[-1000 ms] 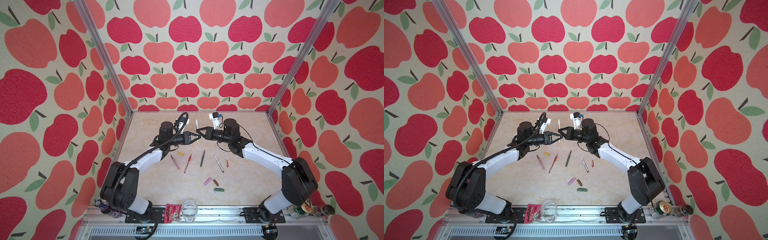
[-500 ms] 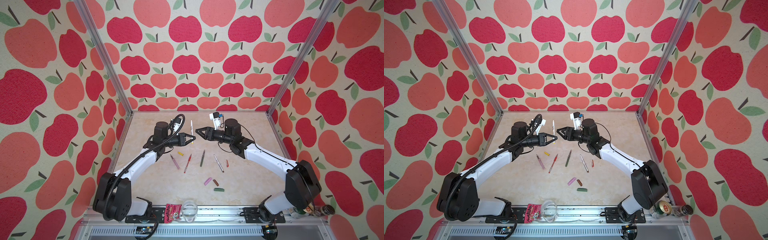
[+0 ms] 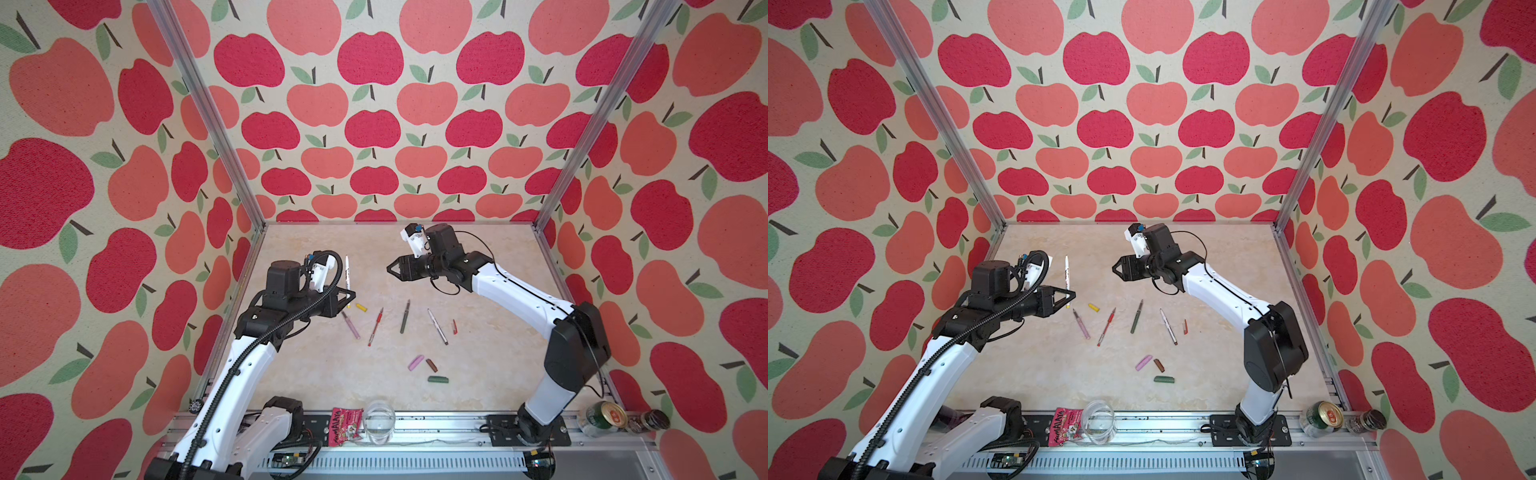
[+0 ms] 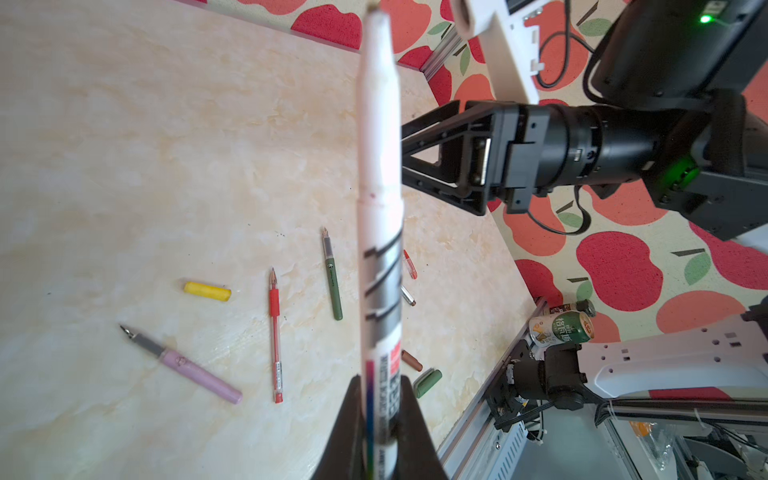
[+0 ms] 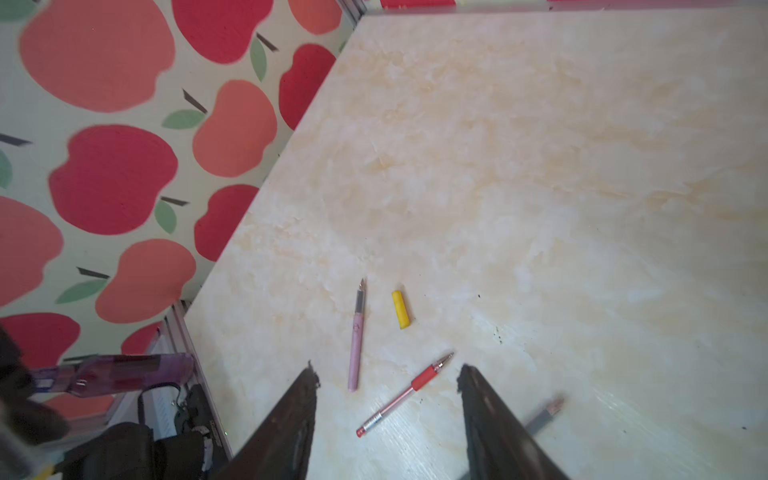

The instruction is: Insert the pens into the pen caps

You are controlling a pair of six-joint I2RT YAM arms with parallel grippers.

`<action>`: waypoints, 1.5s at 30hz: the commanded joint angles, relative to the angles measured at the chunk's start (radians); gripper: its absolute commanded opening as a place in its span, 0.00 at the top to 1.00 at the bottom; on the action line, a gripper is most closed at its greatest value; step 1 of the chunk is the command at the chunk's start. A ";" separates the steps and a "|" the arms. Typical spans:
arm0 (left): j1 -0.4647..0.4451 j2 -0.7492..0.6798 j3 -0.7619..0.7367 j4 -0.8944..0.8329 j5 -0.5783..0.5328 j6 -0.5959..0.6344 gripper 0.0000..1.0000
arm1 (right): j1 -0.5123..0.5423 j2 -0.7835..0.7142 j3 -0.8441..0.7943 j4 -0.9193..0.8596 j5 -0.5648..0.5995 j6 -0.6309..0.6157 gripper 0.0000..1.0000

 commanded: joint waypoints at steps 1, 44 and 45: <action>0.014 -0.060 -0.063 -0.092 -0.001 -0.071 1.00 | 0.069 0.116 0.120 -0.241 0.084 -0.179 0.39; 0.051 -0.184 -0.280 -0.006 0.040 -0.355 1.00 | 0.265 0.787 0.753 -0.510 0.454 -0.342 0.76; 0.051 -0.181 -0.280 -0.004 0.040 -0.353 1.00 | 0.265 0.784 0.752 -0.512 0.455 -0.332 0.76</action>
